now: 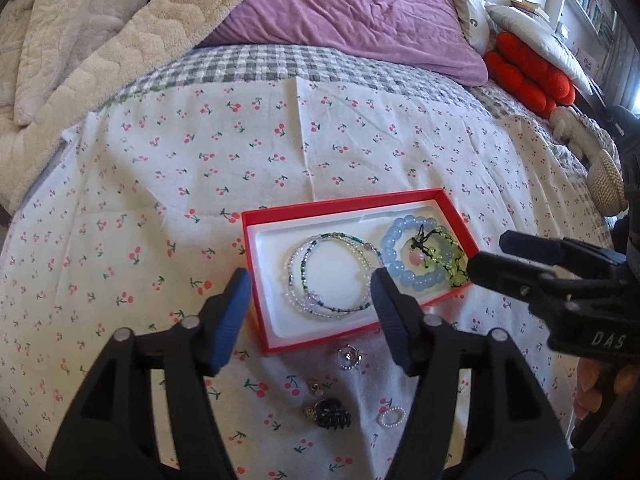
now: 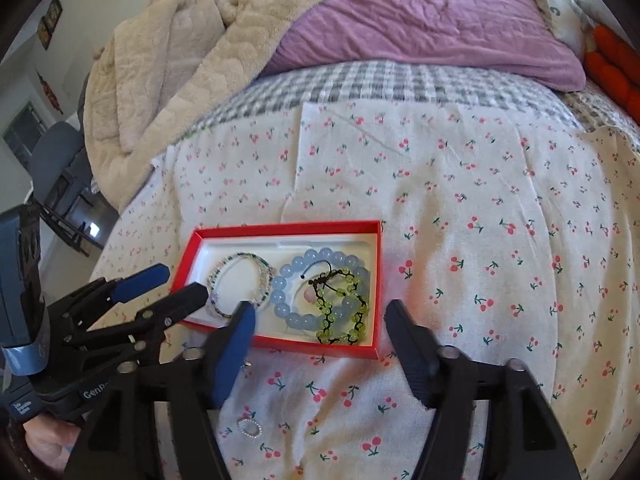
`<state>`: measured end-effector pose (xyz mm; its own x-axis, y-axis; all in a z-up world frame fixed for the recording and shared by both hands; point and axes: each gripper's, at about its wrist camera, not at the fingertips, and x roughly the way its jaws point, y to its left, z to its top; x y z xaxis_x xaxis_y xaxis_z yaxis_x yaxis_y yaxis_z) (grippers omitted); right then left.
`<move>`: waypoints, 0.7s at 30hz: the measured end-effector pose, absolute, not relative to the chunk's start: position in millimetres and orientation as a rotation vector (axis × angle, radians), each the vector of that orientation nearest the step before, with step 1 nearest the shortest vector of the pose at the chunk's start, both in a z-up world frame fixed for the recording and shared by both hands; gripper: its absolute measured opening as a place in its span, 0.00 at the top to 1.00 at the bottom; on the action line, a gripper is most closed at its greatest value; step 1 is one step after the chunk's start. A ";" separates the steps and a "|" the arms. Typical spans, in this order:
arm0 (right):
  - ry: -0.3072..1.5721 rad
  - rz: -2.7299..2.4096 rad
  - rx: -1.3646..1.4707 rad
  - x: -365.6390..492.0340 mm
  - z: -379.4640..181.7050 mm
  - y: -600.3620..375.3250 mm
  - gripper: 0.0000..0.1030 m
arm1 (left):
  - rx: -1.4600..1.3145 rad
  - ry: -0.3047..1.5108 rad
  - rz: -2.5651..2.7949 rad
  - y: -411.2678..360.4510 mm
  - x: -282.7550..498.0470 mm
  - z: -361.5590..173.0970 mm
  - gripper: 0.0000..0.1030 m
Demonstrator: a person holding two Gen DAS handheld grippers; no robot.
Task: Organize jewelry
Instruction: 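Move both tools back toward the remaining rings and black charm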
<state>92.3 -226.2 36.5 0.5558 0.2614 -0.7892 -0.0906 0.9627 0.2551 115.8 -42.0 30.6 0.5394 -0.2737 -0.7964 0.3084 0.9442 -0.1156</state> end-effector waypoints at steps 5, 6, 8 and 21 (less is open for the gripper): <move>0.949 0.208 0.159 80.9 45.4 -226.1 0.32 | 0.067 0.937 -0.350 -38.5 105.9 34.5 0.24; 0.951 0.202 0.156 78.6 45.7 -226.7 0.32 | 0.072 0.936 -0.349 -37.7 103.4 34.4 0.24; 0.959 0.193 0.152 74.3 45.2 -227.9 0.31 | 0.088 0.941 -0.351 -36.9 99.3 33.7 0.23; 1.043 0.156 0.074 30.4 28.6 -223.6 0.29 | 0.149 1.048 -0.348 -19.2 75.1 12.0 0.20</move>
